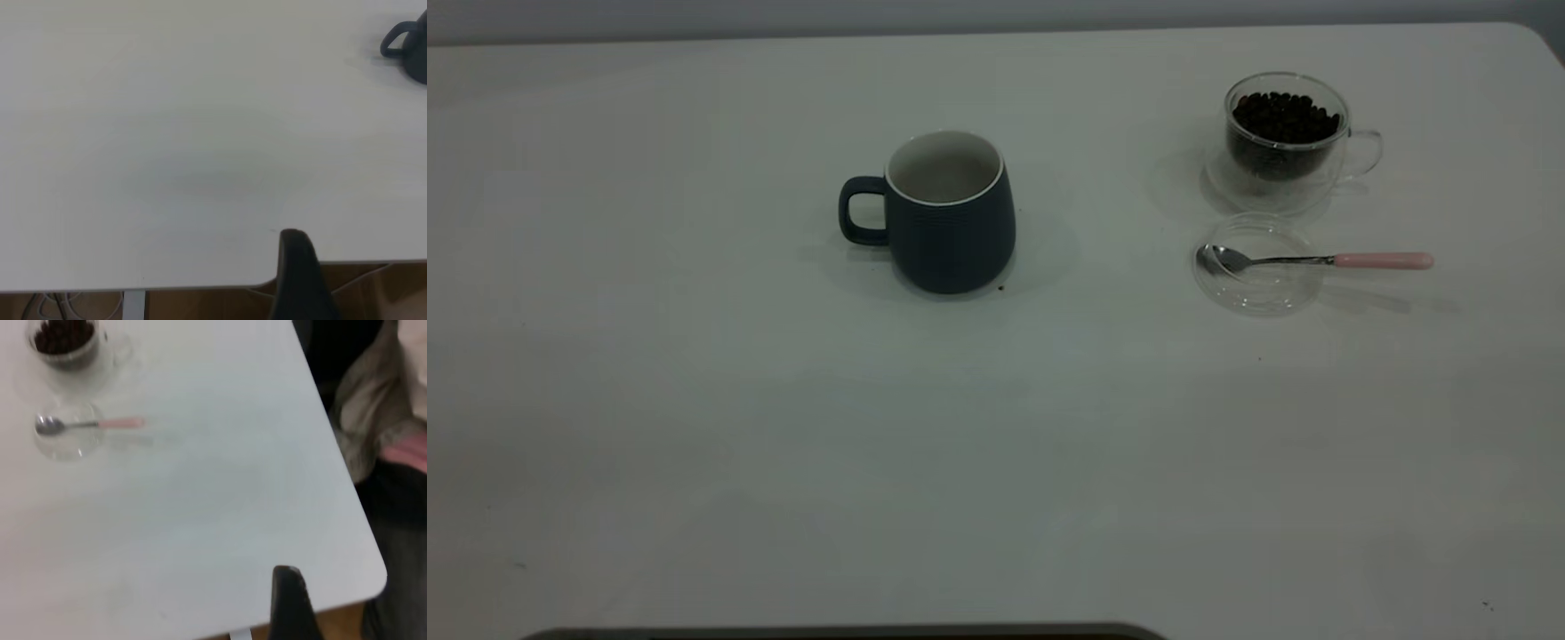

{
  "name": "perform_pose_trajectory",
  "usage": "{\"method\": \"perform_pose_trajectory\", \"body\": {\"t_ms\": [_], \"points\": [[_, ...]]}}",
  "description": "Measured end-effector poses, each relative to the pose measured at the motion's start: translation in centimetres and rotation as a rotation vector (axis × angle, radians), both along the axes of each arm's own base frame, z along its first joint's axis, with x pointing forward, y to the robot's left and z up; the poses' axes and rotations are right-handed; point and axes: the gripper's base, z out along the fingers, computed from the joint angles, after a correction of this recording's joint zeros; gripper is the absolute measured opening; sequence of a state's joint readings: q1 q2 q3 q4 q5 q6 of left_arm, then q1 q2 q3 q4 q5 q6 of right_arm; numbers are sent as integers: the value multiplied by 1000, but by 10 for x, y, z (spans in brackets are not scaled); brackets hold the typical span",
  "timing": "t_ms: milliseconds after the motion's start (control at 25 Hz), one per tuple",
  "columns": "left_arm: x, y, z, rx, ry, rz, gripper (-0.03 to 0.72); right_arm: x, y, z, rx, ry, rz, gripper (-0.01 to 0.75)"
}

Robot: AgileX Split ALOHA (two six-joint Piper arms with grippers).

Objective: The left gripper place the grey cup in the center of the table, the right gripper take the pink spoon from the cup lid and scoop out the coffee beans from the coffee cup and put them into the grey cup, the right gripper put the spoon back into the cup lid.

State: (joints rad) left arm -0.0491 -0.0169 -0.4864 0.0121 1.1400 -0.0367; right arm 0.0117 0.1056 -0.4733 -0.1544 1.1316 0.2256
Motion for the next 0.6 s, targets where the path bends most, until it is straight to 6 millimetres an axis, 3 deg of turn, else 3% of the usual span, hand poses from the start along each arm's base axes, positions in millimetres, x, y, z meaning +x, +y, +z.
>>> {"method": "perform_pose_trajectory", "body": {"t_ms": [120,600], "points": [[0,0,0,0,0,0,516,-10,0,0,-1,-62,-2,531],[0,0,0,0,0,0,516,-12,0,0,0,-68,-3,531]]}}
